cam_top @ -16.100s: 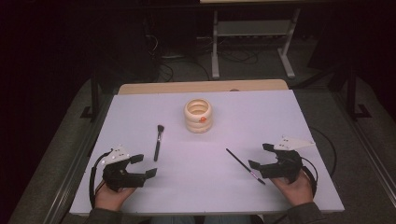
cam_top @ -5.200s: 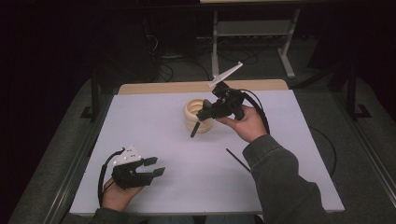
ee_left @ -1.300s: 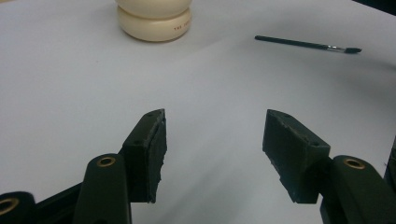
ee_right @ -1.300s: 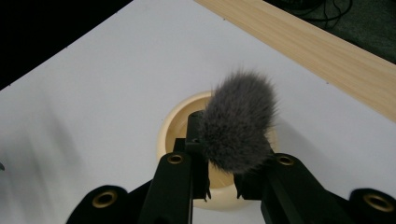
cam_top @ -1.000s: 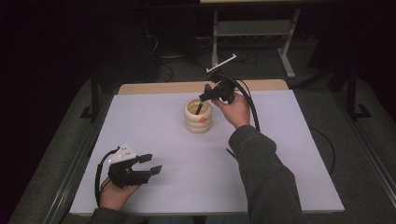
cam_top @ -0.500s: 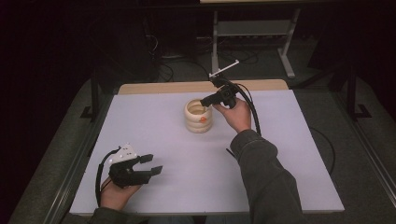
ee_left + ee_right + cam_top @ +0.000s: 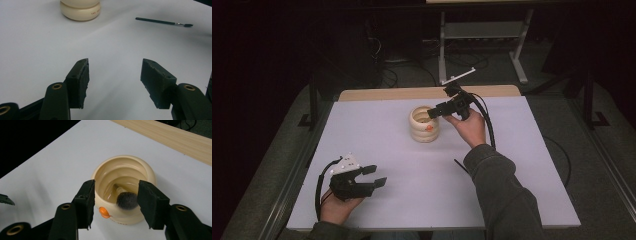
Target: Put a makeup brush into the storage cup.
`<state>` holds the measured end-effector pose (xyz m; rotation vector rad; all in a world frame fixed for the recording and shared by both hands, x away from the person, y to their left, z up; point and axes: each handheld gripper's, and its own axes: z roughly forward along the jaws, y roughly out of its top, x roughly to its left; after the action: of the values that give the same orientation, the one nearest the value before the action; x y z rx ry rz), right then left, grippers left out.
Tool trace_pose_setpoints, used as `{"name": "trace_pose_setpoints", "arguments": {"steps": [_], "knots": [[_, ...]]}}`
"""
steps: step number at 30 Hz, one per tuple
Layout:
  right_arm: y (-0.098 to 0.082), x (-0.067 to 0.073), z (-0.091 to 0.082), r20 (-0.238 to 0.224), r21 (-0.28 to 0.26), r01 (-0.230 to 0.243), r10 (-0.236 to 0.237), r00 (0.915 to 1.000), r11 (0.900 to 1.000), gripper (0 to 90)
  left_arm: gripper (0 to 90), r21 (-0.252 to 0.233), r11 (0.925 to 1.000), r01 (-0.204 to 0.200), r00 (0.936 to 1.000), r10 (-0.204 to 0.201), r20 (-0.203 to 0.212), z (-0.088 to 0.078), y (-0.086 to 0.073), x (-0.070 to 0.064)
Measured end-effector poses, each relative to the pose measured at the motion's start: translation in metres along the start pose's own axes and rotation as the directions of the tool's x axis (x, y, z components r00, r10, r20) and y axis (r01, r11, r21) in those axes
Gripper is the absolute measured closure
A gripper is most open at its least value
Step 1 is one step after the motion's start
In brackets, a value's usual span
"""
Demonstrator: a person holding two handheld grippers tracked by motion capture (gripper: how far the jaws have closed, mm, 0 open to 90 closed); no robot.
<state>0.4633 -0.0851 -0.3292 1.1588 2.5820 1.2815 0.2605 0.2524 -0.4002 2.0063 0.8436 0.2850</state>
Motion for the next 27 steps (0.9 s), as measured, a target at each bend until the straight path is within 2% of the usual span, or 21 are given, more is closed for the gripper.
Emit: {"name": "trace_pose_setpoints", "arguments": {"steps": [1, 4, 9, 13, 16, 22, 27], "knots": [[-0.001, 0.001, -0.003, -0.011, -0.007, -0.010, 0.010, 0.9999, 1.000, 45.0, 39.5, 0.001, 1.0000, -0.005, 1.0000, 0.005, 0.000, 0.000, 0.000, 0.001], [-0.002, 0.001, -0.005, -0.012, -0.009, -0.003, 0.003, 0.9999, 1.000, 44.0, 39.4, 0.008, 0.9999, -0.007, 1.0000, 0.007, 0.003, 0.000, 0.000, 0.001], [-0.007, 0.003, -0.011, -0.041, -0.017, -0.004, 0.003, 0.9992, 1.000, 41.5, 39.3, 0.010, 0.9999, -0.006, 0.9999, 0.006, 0.009, 0.003, 0.000, 0.001], [-0.011, 0.003, -0.014, -0.035, -0.019, 0.002, -0.002, 0.9994, 1.000, 40.2, 39.2, 0.017, 0.9998, -0.012, 0.9999, 0.012, 0.007, 0.003, -0.001, 0.002], [-0.014, 0.001, -0.017, -0.037, -0.030, 0.003, -0.004, 0.9993, 1.000, 38.9, 39.3, 0.006, 1.0000, -0.003, 1.0000, 0.003, 0.008, 0.003, -0.001, 0.002], [-0.021, 0.002, -0.025, -0.044, -0.032, -0.017, 0.016, 0.9989, 0.999, 37.0, 39.2, 0.014, 0.9998, -0.012, 0.9999, 0.012, 0.007, 0.003, -0.001, 0.002], [-0.028, 0.001, -0.031, -0.042, -0.043, -0.011, 0.009, 0.9991, 0.999, 36.4, 39.1, 0.017, 0.9998, -0.008, 0.9999, 0.008, 0.006, 0.003, -0.001, 0.002]]}}
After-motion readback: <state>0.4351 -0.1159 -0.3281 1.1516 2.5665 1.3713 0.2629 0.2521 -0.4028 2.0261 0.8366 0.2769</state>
